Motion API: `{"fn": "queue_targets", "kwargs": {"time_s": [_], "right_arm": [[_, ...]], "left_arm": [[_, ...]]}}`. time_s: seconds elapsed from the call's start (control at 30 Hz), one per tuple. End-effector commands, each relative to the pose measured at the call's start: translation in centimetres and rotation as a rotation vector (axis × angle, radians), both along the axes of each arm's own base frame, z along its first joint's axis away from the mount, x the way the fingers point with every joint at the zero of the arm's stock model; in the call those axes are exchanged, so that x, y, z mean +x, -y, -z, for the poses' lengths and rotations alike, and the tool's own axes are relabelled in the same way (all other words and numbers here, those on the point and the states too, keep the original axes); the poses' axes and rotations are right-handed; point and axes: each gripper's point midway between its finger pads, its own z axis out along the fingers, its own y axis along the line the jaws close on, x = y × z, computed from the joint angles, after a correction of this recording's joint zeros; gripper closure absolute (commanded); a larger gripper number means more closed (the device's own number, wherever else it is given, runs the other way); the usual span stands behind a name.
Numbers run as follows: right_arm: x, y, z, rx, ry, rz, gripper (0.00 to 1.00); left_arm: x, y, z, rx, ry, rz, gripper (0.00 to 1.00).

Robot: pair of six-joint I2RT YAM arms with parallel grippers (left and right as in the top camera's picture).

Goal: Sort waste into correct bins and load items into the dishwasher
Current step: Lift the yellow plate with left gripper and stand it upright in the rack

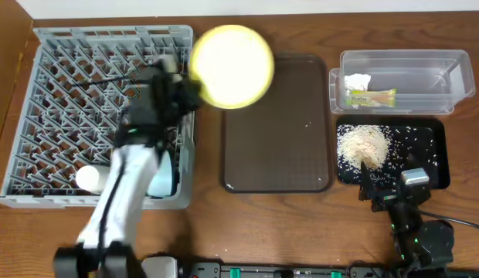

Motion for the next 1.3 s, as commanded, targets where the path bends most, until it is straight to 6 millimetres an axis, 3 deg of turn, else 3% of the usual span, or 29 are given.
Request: {"fn": "queue_targets", "kwargs": {"time_s": [0.0,0.07,0.2,0.4,0.63,0.87,1.27], "right_arm": [[0.0,0.1,0.1,0.007,-0.005,0.002,0.01],[0.0,0.1,0.1,0.007,-0.005,0.002,0.01],[0.0,0.1,0.1,0.007,-0.005,0.003,0.01],[0.0,0.1,0.1,0.007,-0.005,0.002,0.01],[0.0,0.1,0.1,0.007,-0.005,0.002,0.01],[0.0,0.1,0.1,0.007,-0.005,0.002,0.01],[0.0,0.1,0.1,0.007,-0.005,0.002,0.01]], "left_arm": [[-1.3,-7.5,-4.1,0.186,0.108,-0.150,0.93],[-3.0,-11.8,-4.8,0.206,0.097,-0.256,0.92],[-6.2,-19.0,-3.6,0.286,0.017,-0.393,0.93],[-8.6,-24.4,-3.4,0.478,-0.022,-0.471,0.92],[-9.8,-26.9,-3.7,0.660,-0.069,-0.510,0.93],[-9.2,-27.7,-4.8,0.747,-0.029,-0.496,0.93],[-8.2,-28.8,-1.5,0.761,-0.112,-0.479,0.93]]}}
